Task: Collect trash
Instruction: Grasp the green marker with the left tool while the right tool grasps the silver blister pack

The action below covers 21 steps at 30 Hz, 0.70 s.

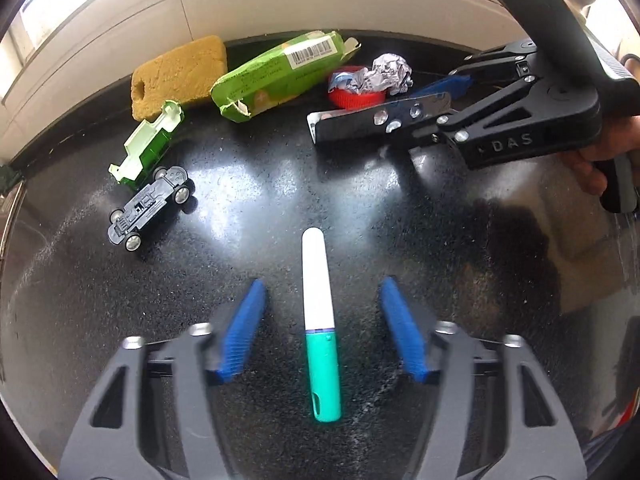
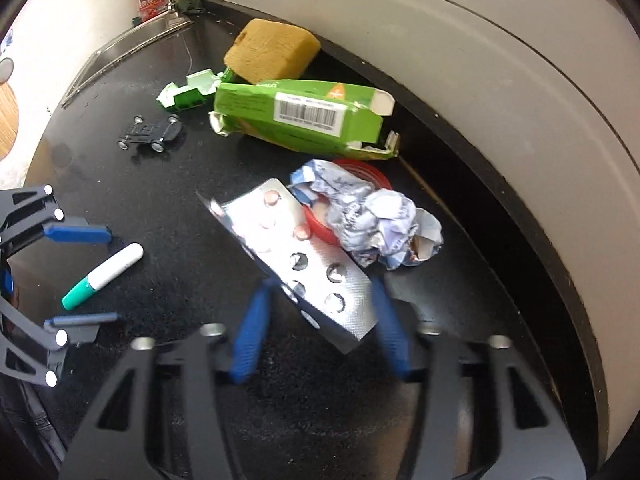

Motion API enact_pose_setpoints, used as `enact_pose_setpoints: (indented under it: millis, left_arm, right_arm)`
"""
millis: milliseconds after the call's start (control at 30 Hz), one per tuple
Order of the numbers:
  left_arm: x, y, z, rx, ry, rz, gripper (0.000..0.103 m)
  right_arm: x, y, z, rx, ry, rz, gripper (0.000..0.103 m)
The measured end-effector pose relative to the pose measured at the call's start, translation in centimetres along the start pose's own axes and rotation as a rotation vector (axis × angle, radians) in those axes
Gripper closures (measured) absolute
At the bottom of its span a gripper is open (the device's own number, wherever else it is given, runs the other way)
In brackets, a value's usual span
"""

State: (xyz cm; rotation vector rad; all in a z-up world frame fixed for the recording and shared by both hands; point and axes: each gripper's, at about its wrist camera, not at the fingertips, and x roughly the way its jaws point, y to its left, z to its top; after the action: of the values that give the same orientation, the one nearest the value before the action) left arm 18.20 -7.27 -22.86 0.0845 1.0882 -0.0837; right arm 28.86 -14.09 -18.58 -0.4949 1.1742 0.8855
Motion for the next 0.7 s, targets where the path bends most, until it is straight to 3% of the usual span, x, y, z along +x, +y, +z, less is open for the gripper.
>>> enact_pose_setpoints:
  millis: [33, 100, 133, 300, 700]
  left_arm:
    - [-0.1, -0.1, 0.0, 0.001, -0.001, -0.001, 0.064]
    - [-0.2, -0.3, 0.1, 0.008, 0.003, -0.005, 0.088]
    - [-0.2, -0.3, 0.2, 0.007, 0.009, -0.011, 0.091]
    - [-1.3, 0.5, 0.0, -0.017, 0.030, -0.035, 0.091]
    - [-9.5, 2.0, -3.2, 0.031, -0.063, -0.041, 0.091]
  right_arm:
    - [0.0, 0.0, 0.1, 0.008, 0.004, 0.010, 0.072]
    - [-0.3, 0.6, -0.2, 0.027, 0.008, 0.032, 0.079]
    - [-0.5, 1.0, -0.3, 0.033, 0.008, 0.034, 0.081]
    - [-2.4, 3.1, -1.2, 0.119, -0.005, 0.023, 0.086]
    - [-11.7, 11.2, -5.3, 0.351, -0.114, -0.069, 0.086]
